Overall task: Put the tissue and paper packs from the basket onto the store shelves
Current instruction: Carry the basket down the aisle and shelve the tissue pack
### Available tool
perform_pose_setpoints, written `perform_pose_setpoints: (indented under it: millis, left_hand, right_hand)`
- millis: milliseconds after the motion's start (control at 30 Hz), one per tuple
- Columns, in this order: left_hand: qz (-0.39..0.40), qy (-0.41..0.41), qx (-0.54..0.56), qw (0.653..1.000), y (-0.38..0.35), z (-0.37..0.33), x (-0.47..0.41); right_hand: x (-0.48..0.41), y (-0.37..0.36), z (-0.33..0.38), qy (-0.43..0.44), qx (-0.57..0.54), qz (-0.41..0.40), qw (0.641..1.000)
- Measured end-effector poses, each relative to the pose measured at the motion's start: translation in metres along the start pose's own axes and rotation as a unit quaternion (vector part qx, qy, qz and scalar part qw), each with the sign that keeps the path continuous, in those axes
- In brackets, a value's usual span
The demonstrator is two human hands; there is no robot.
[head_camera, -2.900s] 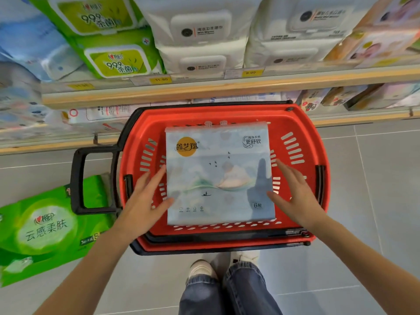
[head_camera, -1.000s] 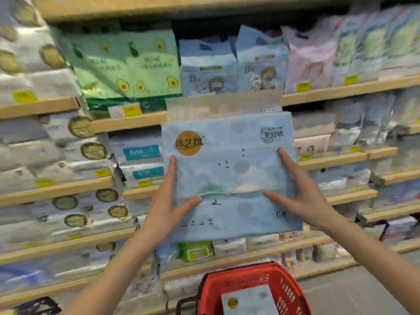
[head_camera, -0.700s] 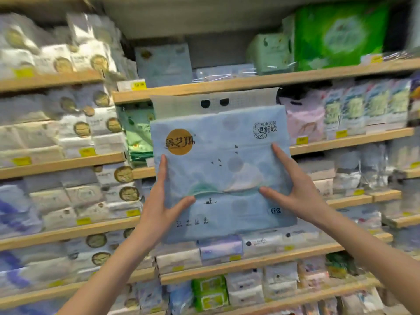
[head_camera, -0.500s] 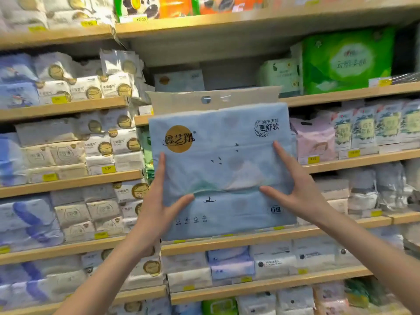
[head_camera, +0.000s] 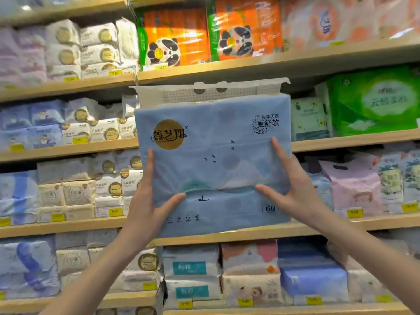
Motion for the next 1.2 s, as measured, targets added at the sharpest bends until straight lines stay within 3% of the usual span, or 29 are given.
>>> perform_pose_setpoints:
  millis: [633, 1000, 1200]
  left_hand:
    - [-0.111, -0.123, -0.069, 0.984, -0.037, 0.054, -0.155]
    - [-0.125, -0.213, -0.096, 0.964, -0.04, 0.105, -0.22]
    - [-0.127, -0.218, -0.104, 0.962, -0.035, 0.145, -0.246]
  right_hand:
    - [-0.162, -0.021, -0.086, 0.128, -0.003, -0.06, 0.99]
    - [-0.225, -0.052, -0.113, 0.183, 0.031, -0.103, 0.977]
    - [-0.251, -0.083, -0.126, 0.195, 0.048, -0.115, 0.973]
Point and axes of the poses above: each hand's wrist, its own x-axis away from the middle knuckle, its own y-axis out of the back of the hand, z = x × y, the point moved 1 cm from there along -x, towards the middle knuckle, and after that the axes turned 4 degrees about -y, right-handed, at the moved point
